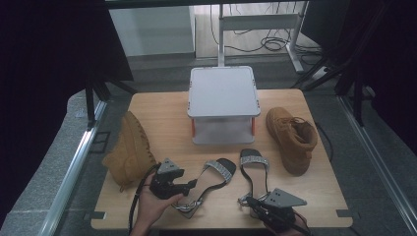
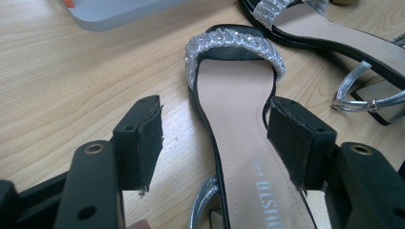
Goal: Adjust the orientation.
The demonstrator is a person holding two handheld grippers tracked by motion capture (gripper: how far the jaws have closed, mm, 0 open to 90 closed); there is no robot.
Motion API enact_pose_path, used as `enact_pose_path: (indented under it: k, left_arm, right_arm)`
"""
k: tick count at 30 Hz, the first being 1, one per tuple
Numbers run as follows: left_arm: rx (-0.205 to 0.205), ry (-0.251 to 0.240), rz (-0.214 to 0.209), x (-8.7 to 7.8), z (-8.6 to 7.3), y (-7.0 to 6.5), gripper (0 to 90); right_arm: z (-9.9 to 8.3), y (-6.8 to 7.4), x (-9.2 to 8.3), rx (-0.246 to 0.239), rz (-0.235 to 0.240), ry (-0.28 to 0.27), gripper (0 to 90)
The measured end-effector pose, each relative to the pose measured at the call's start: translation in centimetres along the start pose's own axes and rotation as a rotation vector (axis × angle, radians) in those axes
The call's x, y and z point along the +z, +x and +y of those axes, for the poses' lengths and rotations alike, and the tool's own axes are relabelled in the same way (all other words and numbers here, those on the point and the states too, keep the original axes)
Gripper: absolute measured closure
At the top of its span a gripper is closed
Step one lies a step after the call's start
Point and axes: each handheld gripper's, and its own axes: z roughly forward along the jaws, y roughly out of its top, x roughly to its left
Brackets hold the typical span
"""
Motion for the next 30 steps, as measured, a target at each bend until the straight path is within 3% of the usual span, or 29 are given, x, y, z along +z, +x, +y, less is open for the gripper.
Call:
enact_pose_path:
  k: [8, 12, 18, 24, 30]
  left_arm:
    - [0.004, 0.004, -0.001, 0.0, -0.1, -0.1, 36.9]
    - [-0.016, -0.022, 0.013, -0.4, -0.1, 0.3, 37.4]
    - [-0.016, -0.020, 0.014, -0.4, -0.2, 0.3, 37.3]
    - [-0.020, -0.023, 0.015, -0.5, -0.2, 0.5, 37.3]
    - [-0.022, -0.024, 0.015, -0.5, -0.2, 0.5, 37.3]
  right_arm:
    - [-0.6, 0.8, 1.1, -0.012, 0.003, 0.040, 89.6]
    - [-0.6, 1.0, 1.3, -0.009, 0.009, 0.050, 89.6]
    - [-0.9, 1.7, 1.5, -0.021, 0.049, 0.072, 89.6]
    - [-1.1, 1.4, 1.7, -0.010, -0.004, 0.092, 89.6]
    - [-1.1, 1.1, 1.5, -0.005, -0.017, 0.095, 89.6]
